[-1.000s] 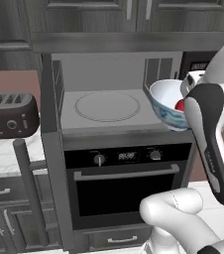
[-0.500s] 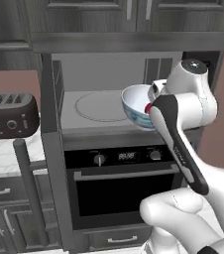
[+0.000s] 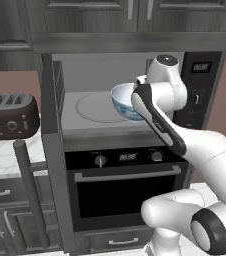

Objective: Pick the onion from the sink and place it in the bowl. Then pick the bowl and place it in the microwave. Then close the microwave door and press the start button.

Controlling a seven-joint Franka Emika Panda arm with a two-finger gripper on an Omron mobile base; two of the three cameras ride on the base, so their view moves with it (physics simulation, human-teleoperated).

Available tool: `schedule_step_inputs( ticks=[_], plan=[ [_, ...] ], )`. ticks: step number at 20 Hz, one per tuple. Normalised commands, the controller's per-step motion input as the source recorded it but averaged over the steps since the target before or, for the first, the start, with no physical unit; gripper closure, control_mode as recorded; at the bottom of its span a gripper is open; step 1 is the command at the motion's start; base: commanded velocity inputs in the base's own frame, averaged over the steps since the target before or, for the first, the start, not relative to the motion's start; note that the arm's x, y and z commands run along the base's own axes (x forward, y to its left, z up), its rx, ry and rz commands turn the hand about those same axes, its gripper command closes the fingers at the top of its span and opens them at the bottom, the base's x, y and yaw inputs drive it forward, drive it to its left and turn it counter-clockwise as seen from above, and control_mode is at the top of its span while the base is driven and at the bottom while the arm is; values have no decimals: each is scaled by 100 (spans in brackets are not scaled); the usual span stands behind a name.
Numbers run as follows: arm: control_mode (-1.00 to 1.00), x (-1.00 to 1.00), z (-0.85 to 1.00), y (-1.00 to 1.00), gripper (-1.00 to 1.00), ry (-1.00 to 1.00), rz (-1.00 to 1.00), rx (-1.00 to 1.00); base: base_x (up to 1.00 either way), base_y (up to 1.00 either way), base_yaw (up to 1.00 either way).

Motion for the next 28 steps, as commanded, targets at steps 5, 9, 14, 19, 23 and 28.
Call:
schedule_step_inputs(
  ticks=[5, 9, 14, 19, 23, 28],
  plan=[
    [-100, 100, -4, 11, 100, 5, -2, -9, 0, 0, 0],
    [-100, 91, -14, 35, 100, 0, 0, -6, 0, 0, 0],
    [-100, 78, -34, 33, 100, 0, 0, -1, 0, 0, 0],
    [-100, 65, -33, 18, 100, 1, 0, 0, 0, 0, 0],
    [-100, 46, -26, 7, 100, 0, 0, 0, 0, 0, 0],
    [-100, 3, -27, 3, -100, 0, 0, 0, 0, 0, 0]
  ],
)
